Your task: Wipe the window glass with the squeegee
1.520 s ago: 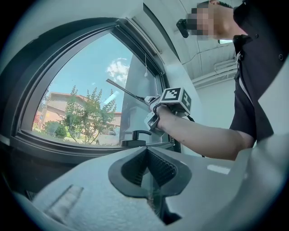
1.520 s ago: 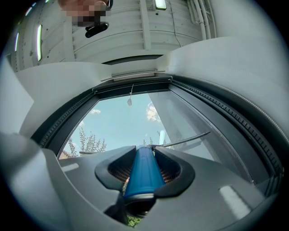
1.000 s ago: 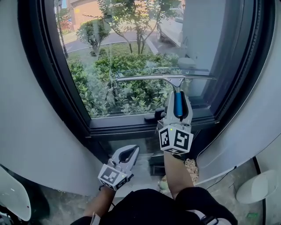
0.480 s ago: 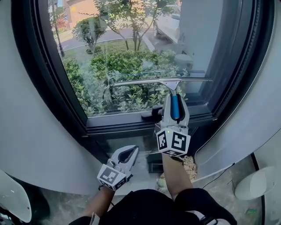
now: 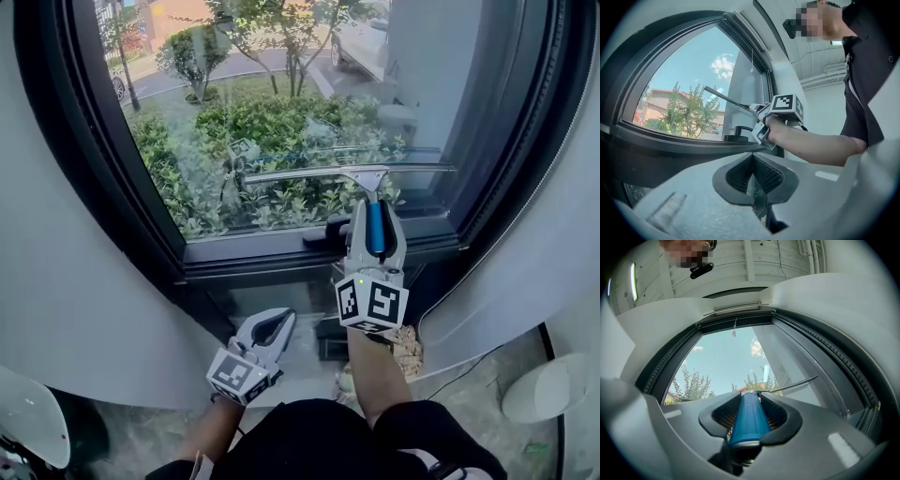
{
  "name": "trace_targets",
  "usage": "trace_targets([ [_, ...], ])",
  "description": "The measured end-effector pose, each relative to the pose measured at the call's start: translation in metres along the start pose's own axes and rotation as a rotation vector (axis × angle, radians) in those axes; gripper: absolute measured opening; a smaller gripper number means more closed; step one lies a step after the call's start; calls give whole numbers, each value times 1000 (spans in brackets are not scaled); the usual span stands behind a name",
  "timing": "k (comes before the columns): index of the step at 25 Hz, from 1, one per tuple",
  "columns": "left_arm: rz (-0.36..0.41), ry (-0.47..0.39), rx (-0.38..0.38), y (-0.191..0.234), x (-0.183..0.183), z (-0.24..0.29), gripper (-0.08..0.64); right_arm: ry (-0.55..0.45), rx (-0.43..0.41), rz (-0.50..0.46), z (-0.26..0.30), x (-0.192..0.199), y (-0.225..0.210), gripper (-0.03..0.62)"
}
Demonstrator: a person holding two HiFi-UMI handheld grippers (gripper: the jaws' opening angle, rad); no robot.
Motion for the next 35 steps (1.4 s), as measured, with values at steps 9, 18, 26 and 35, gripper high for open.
trace_targets([
  [9,-10,-5,-12,1,3,-1,2,35,17,3,-9,12,-3,133],
  [18,-41,-10,-20,3,11,2,2,49,13,-15,-13,18,-5,133],
  [26,-45,-21,-25,5,9,3,2,90,19,-19,-22,30,-7,133],
  [35,-51,-7,-31,3,11,2,2,112,19,-28,-28,36,-9,132],
])
Point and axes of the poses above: the fingertips, and each gripper's own axes: z forward along the fingers, y to its left, x out of its underside, the point moved 8 cm from there along -z, backward along the fingers, and after that the axes turned 8 degrees about x, right-handed, at the moved point
